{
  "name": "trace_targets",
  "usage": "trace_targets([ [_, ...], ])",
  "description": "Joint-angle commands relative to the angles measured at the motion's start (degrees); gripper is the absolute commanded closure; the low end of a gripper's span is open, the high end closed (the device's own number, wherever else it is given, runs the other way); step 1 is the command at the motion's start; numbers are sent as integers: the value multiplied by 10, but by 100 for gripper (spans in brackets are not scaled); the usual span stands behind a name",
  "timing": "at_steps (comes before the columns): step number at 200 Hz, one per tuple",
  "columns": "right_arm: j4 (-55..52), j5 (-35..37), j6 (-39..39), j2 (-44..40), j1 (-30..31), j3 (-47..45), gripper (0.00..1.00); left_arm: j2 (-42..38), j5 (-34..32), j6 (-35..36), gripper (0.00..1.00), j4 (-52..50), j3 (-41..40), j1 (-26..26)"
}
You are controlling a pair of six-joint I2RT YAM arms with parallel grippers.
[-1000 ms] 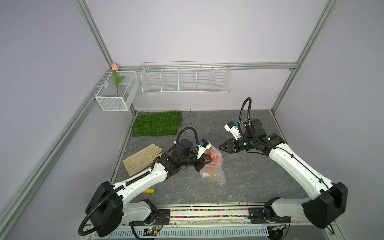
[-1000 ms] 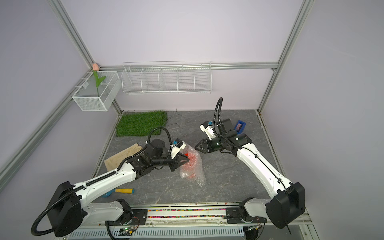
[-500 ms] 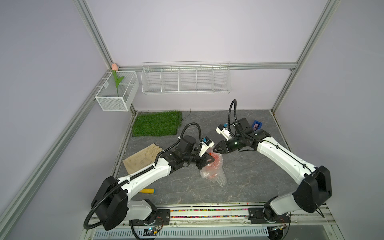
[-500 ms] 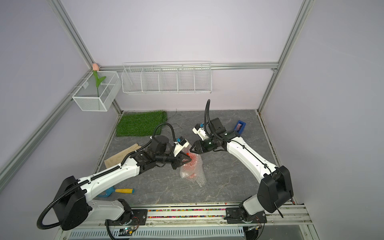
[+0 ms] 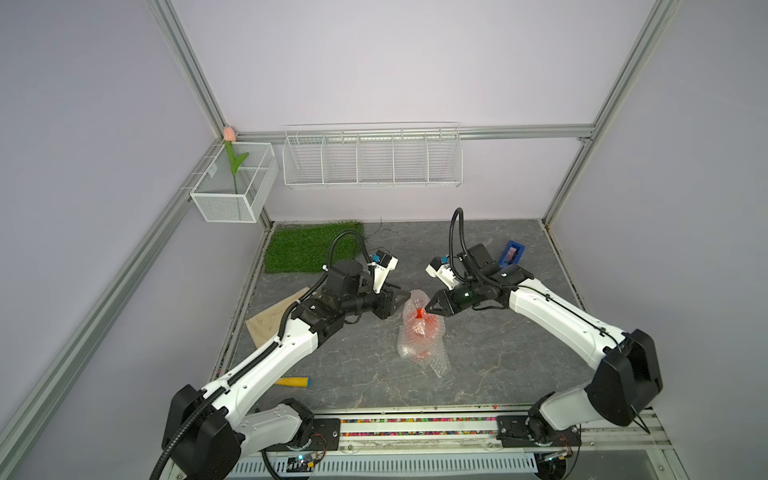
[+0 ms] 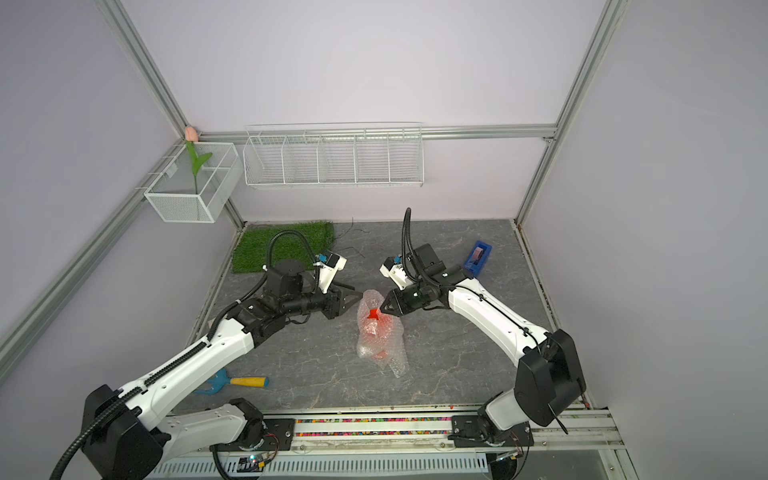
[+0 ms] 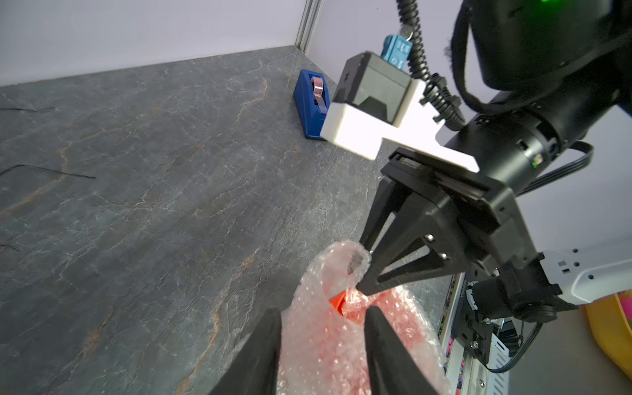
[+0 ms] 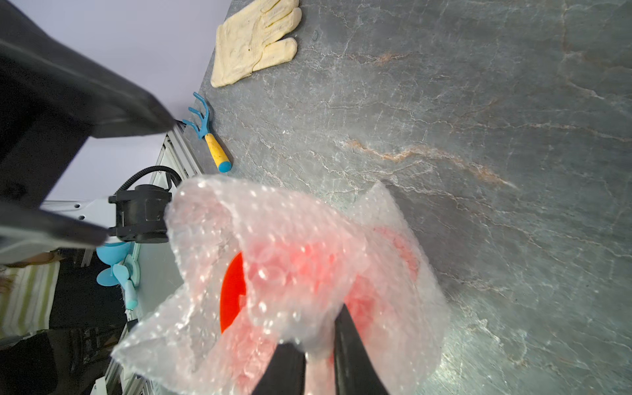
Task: Wrap wine glasses in bubble wrap
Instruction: Wrap the wine glass in bubble wrap.
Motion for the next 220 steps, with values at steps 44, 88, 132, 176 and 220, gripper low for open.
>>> trace_targets([
  [44,-4,33,-10,3,10,-30,85,59,123,5,79,-37,18,-32],
  [88,13,19,17,-1,9,-29,75,84,117,8,81,-56,18,-63],
  [132,14,-16,55,-33,-14,-28,68,128,97,15,85,-78,21,-73],
  [176,-23,-40,77,-71,-16,-10,66,153,54,28,87,-147,61,-72],
  [220,-20,-58,93,-127,15,-32,71,177,45,2,90,-149,82,-72],
])
